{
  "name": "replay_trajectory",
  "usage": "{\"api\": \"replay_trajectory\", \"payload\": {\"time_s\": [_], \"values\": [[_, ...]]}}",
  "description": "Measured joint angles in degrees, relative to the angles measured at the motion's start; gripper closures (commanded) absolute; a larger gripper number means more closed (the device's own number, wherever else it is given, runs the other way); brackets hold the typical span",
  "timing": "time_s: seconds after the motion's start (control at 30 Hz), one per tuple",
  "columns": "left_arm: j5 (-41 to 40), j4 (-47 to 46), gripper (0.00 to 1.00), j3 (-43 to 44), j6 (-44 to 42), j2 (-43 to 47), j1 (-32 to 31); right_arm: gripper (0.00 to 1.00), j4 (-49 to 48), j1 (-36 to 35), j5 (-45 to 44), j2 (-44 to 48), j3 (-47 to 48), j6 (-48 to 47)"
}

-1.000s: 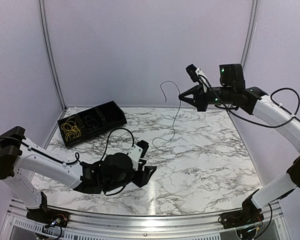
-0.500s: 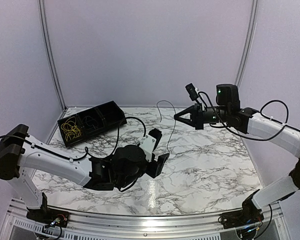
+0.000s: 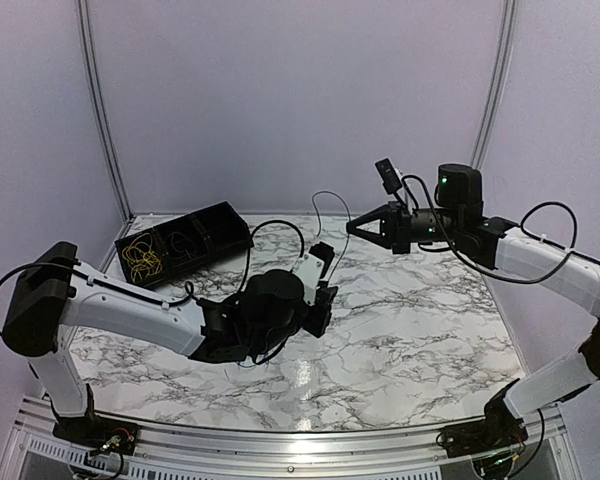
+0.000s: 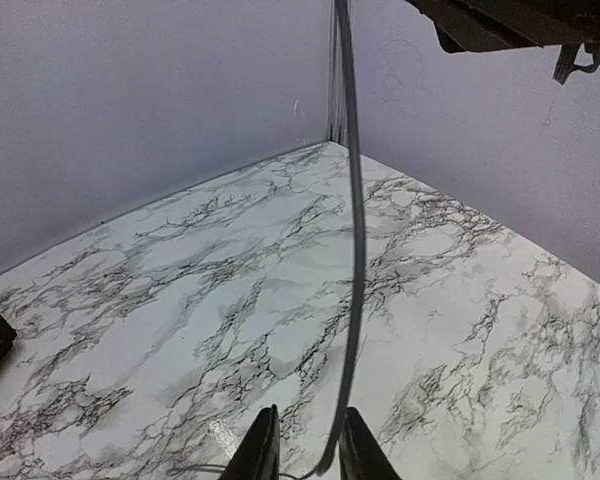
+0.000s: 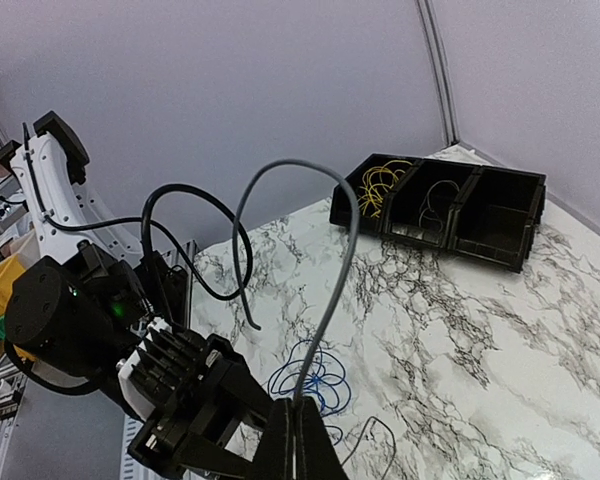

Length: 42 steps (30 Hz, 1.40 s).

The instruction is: Untangle the cables

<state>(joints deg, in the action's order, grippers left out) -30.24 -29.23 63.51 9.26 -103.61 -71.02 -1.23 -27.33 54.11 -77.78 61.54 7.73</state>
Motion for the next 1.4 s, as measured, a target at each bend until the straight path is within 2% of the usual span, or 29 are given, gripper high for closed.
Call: {"api": "replay_trajectory", "payload": {"time_s": [0.13, 0.3, 0.4, 0.47, 0.63, 0.77, 1.17, 1.4], "values": [[0.9, -0.1, 0.95, 0.7, -1.2, -0.1, 0.0, 1.00, -0.8, 0.0, 0.2, -0.3, -0.2, 0.3], [1.3, 0.1, 1.00, 0.0, -1.7, 0.8, 0.0, 1.00, -1.7, 0.1, -4.2, -0.6, -2.1, 0.5], [1.3, 0.4, 1.00, -1.4, -2.2, 3.3, 0.0, 0.85, -1.8, 0.3, -9.0, -2.4, -3.4, 1.4], [1.2, 0.4, 1.00, -1.6, -2.9, 4.9, 0.0, 0.80, -1.7, 0.5, -10.7, -4.9, -3.8, 2.2], [-0.1, 0.9, 1.00, -1.7, -5.8, 9.2, 0.4, 0.75, -1.0, 0.6, -10.9, -12.2, -4.1, 1.9], [-0.5, 3.7, 1.00, -1.7, -6.8, 12.1, 1.9, 0.73, -0.4, 0.6, -9.5, -13.6, -4.6, 0.6], [3.0, 20.4, 1.00, 1.4, -3.8, 21.5, 17.8, 0.70, 1.0, 0.6, -8.2, -11.2, -4.6, -6.4], [7.0, 25.4, 1.00, 3.0, -1.2, 23.7, 27.0, 0.70, 2.6, 0.6, -8.8, -10.2, -4.6, -10.4]]}}
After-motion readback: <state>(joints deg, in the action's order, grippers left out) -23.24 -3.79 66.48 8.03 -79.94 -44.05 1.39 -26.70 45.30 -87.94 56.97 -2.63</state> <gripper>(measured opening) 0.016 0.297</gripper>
